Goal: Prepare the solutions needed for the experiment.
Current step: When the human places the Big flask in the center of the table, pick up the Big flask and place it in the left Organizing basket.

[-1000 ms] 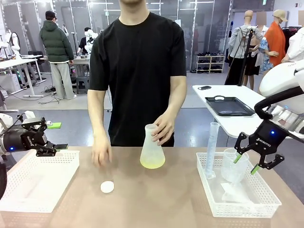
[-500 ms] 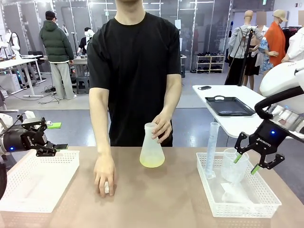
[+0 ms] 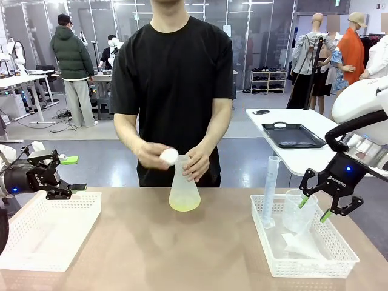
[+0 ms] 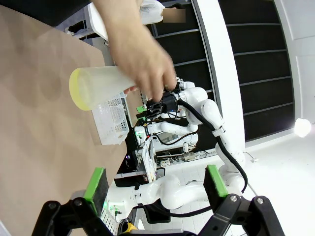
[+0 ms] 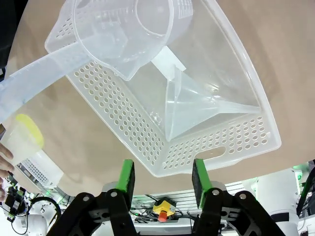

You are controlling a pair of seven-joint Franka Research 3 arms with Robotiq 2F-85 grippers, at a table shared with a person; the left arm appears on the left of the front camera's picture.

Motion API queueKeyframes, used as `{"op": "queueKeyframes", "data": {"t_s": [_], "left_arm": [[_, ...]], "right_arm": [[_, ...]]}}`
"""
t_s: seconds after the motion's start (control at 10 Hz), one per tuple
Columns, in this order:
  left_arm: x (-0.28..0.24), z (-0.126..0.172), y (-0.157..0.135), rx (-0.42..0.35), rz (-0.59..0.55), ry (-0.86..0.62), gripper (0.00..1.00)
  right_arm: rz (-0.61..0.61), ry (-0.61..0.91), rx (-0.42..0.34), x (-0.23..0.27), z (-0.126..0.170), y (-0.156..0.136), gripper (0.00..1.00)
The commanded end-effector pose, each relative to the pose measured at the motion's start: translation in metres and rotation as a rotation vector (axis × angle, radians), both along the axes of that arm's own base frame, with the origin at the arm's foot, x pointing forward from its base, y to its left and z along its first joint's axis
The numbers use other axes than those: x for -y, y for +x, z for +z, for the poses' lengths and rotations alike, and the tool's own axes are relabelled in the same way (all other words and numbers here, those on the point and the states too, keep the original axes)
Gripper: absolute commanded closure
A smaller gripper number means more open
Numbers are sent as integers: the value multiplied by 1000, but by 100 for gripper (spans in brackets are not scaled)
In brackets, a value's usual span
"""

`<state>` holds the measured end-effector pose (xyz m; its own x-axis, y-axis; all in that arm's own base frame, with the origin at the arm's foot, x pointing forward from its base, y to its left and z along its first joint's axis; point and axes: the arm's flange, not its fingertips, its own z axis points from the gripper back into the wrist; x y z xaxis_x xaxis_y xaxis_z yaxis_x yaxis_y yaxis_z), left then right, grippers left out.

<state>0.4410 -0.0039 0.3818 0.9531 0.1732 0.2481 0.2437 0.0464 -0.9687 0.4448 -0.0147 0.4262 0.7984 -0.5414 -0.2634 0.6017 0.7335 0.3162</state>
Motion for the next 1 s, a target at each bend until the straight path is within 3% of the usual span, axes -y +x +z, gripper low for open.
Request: {"op": "queueKeyframes", "data": {"t_s": [0.0,0.1,0.2,0.3,0.6,0.8,0.9], "left_arm": [[0,1,0,0,4,4,0],[0,1,0,0,4,4,0],[0,1,0,0,4,4,0],[0,1,0,0,4,4,0],[0,1,0,0,4,4,0],[0,1,0,0,4,4,0],[0,1,0,0,4,4,0]], "right_arm": [[0,0,0,0,0,0,40],[18,-29,108,-23,-11,-12,40],[14,-43,266,-30,-21,-9,40],[34,-23,346,-30,-28,-2,40],[-7,24,470,-26,-22,-1,40],[118,187,494,-22,-10,-21,40],[114,245,465,-17,-3,-29,40]]}}
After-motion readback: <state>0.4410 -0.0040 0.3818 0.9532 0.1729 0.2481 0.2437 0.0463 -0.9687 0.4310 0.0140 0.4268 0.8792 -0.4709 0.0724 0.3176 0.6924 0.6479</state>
